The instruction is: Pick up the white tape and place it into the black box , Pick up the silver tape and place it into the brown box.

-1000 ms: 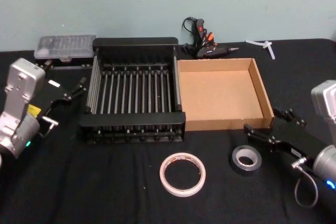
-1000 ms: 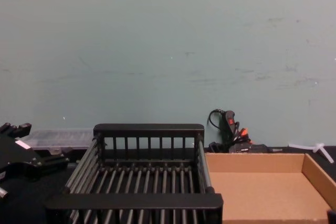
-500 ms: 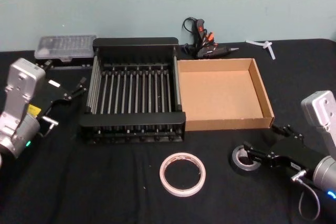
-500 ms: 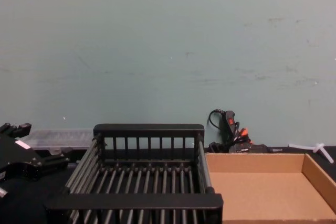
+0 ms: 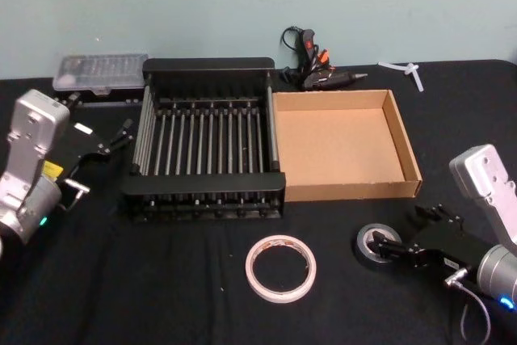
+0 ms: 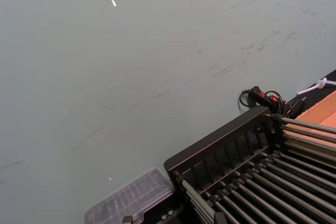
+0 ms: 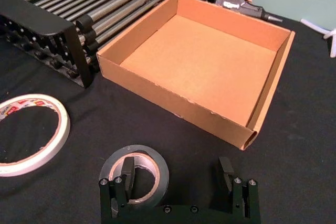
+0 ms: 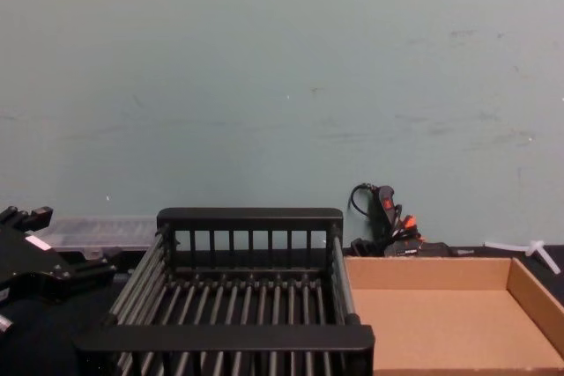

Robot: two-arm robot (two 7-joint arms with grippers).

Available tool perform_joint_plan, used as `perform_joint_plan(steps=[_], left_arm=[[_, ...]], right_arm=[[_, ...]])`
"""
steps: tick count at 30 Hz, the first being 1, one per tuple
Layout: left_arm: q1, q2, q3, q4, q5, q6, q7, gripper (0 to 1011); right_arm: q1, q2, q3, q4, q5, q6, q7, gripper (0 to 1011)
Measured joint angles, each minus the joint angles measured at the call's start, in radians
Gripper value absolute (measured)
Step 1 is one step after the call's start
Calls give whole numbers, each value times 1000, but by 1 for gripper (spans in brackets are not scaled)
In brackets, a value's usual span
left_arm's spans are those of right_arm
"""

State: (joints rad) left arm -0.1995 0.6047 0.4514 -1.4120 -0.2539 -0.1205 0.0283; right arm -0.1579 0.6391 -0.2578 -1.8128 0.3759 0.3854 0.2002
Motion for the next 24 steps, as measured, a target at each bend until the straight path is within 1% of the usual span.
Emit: perform_joint_plan(steps=[3, 14, 24], left_arm=[[0, 0, 0, 0, 0, 0, 0, 1001], [0, 0, 0, 0, 0, 0, 0, 1001], [0, 0, 0, 0, 0, 0, 0, 1001]], right_arm=[[5, -8, 1, 7, -6, 17, 7, 1002], [16, -32, 7, 19, -25, 44, 25, 1002], [16, -31, 7, 19, -25, 44, 24, 1002]])
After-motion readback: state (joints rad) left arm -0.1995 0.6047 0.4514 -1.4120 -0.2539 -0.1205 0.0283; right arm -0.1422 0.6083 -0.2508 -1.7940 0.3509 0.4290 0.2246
